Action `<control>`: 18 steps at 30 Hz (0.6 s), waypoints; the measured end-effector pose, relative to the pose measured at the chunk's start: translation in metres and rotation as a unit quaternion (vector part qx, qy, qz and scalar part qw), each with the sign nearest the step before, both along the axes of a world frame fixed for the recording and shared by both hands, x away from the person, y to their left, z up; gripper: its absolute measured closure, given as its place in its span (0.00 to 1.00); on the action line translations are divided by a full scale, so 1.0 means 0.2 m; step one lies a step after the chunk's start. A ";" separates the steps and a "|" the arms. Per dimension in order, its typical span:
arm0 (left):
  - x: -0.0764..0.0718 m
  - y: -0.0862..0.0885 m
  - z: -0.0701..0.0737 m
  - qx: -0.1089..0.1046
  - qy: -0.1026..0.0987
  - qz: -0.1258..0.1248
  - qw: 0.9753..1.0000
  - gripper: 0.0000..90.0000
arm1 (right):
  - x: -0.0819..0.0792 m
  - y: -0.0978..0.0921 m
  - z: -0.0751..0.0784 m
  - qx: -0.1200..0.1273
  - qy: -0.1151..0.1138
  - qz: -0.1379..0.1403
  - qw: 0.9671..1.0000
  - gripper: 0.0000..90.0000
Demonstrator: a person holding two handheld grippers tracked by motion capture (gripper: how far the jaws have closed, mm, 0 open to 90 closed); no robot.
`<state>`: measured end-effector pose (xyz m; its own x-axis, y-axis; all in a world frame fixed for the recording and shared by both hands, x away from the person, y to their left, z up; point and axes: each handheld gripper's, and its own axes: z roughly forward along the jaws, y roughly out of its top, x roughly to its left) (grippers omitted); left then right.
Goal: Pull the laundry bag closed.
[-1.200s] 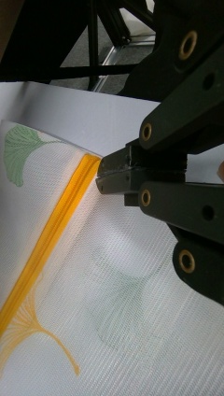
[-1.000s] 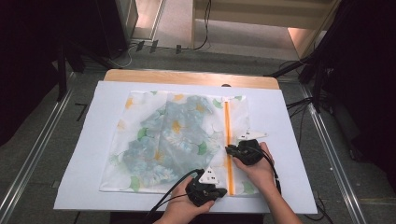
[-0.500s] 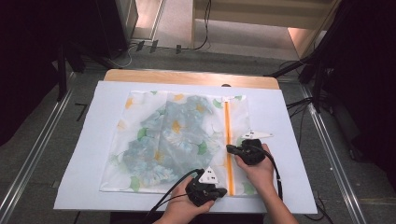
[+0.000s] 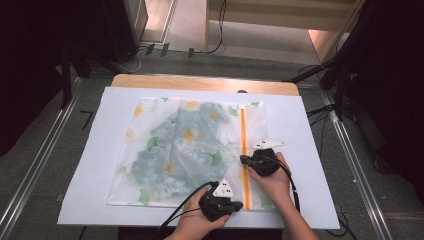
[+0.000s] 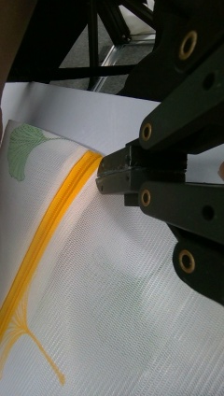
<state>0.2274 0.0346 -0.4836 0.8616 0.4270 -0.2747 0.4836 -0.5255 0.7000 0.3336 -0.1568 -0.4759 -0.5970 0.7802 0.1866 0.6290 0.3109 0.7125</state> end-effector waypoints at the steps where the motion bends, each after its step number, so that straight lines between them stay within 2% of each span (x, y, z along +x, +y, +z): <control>1: 0.00 0.00 0.00 0.000 0.000 0.000 1.000 1.00 | 0.00 -0.01 0.00 0.011 0.001 -0.008 1.000 1.00; 3: 0.00 0.00 0.00 -0.001 0.001 0.001 1.000 1.00 | 0.01 -0.03 0.00 0.022 0.000 -0.021 1.000 1.00; 5: 0.01 0.00 0.00 -0.002 0.005 0.000 1.000 1.00 | 0.03 -0.04 0.00 0.030 -0.001 -0.018 0.999 1.00; 9: 0.00 0.00 0.00 -0.001 0.004 0.000 1.000 1.00 | 0.05 -0.04 -0.01 0.024 -0.001 -0.014 1.000 1.00; 13: 0.01 0.00 0.00 0.000 0.005 0.000 1.000 1.00 | 0.09 -0.06 0.00 0.044 0.003 -0.024 0.999 1.00; 18: 0.01 0.00 0.00 -0.003 0.013 0.001 1.000 1.00 | 0.13 -0.07 0.03 0.048 -0.002 -0.028 0.998 1.00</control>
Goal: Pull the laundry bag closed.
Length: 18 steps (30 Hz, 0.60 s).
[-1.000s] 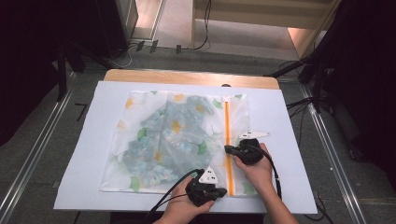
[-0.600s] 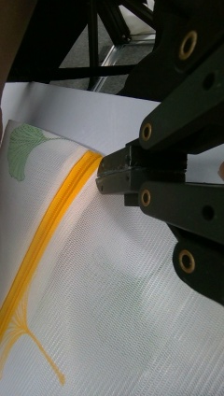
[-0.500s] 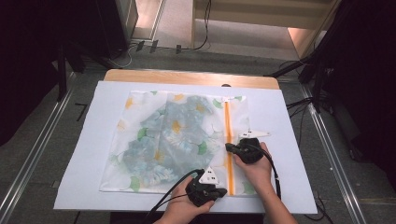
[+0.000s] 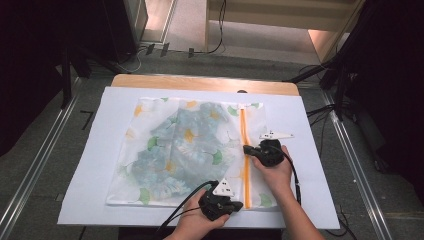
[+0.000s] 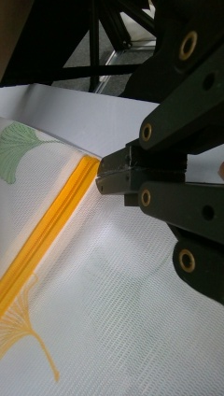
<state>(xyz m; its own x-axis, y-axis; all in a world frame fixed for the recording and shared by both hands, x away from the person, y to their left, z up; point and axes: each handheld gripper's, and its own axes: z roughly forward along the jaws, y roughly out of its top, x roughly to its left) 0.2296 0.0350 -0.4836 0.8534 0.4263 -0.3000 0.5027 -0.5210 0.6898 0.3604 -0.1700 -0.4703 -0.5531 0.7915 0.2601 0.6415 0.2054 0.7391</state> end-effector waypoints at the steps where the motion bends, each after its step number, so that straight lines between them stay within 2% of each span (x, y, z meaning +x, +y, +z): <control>1: 0.00 0.00 0.00 -0.001 0.001 -0.002 1.000 1.00 | 0.01 0.00 0.01 -0.002 -0.007 -0.001 1.000 1.00; 10: 0.01 0.00 0.00 0.000 0.001 -0.004 1.000 1.00 | 0.20 0.00 0.07 0.000 -0.009 -0.014 1.000 1.00; 16: 0.01 0.00 0.00 0.001 0.006 -0.006 1.000 1.00 | 0.33 0.01 0.08 -0.003 -0.010 -0.023 1.000 1.00; 17: 0.01 0.00 0.00 0.001 0.006 -0.006 1.000 1.00 | 0.33 0.01 0.08 -0.003 -0.010 -0.023 1.000 1.00; 18: 0.01 0.00 0.00 -0.002 0.006 -0.005 1.000 1.00 | 0.37 0.02 0.08 -0.007 -0.009 -0.025 1.000 1.00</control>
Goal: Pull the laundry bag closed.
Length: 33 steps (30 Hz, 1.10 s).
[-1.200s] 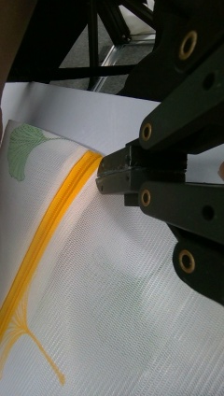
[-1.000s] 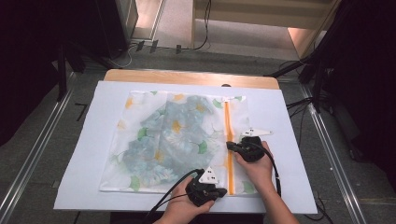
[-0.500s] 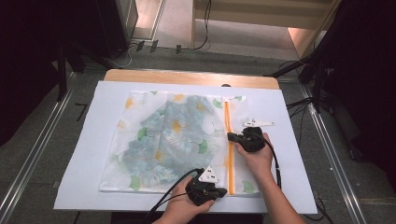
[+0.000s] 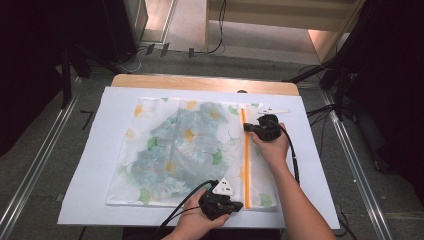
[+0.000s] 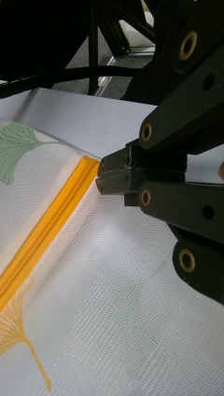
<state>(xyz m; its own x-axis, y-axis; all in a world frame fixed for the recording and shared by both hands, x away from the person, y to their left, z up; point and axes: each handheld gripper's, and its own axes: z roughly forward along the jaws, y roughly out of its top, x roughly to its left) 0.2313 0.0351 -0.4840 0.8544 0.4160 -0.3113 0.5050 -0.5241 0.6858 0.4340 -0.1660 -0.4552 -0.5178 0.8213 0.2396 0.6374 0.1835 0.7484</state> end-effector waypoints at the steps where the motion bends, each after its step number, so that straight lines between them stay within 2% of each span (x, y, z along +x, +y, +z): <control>1: 0.00 0.00 0.00 0.002 -0.001 -0.001 1.000 1.00 | 0.02 0.00 0.00 -0.001 0.000 -0.001 1.000 1.00; 7: -0.01 0.00 0.00 0.001 -0.006 0.002 1.000 1.00 | 0.13 0.01 0.03 0.002 0.000 -0.014 1.000 1.00; 14: 0.00 0.00 0.00 0.000 -0.003 -0.001 1.000 1.00 | 0.25 0.02 0.06 0.001 0.000 -0.030 1.000 1.00; 22: 0.00 0.00 0.00 0.000 0.002 0.000 1.000 1.00 | 0.35 0.01 0.06 0.016 0.006 -0.052 0.999 1.00; 25: 0.00 0.00 0.00 0.001 0.000 0.000 1.000 1.00 | 0.38 0.01 0.05 0.010 0.013 -0.054 0.998 1.00; 28: 0.00 0.00 0.00 0.001 0.000 0.000 1.000 1.00 | 0.41 0.01 0.05 0.015 0.017 -0.058 0.998 1.00; 33: 0.00 0.00 0.00 -0.001 -0.001 0.000 1.000 1.00 | 0.45 0.03 0.08 0.018 0.007 -0.065 0.998 1.00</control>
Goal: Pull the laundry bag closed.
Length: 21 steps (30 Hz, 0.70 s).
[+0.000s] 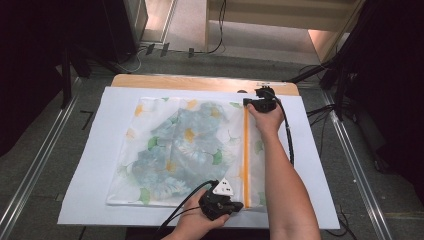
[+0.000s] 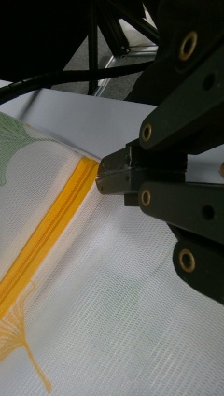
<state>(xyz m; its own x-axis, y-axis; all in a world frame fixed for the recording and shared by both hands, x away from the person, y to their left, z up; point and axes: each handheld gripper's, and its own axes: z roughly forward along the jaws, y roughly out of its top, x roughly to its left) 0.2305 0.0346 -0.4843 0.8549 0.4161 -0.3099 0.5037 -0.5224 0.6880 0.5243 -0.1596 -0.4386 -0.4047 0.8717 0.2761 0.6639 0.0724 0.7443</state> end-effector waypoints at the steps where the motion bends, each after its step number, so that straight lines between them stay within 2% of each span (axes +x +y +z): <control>1: 0.00 0.00 0.00 0.001 0.000 -0.001 1.000 1.00 | 0.01 0.00 0.01 -0.001 -0.002 0.000 1.000 1.00; 14: 0.00 0.00 0.00 0.001 0.001 0.001 1.000 1.00 | 0.07 0.01 0.02 -0.002 -0.005 -0.008 1.000 1.00; 21: 0.00 0.00 0.00 0.003 0.002 0.001 1.000 1.00 | 0.11 0.01 0.00 0.000 0.004 -0.013 1.000 1.00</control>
<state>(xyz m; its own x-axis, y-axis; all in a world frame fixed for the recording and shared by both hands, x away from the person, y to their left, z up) 0.2306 0.0348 -0.4839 0.8531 0.4192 -0.3107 0.5071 -0.5254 0.6833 0.5463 -0.1579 -0.4386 -0.3790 0.8819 0.2805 0.6721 0.0540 0.7385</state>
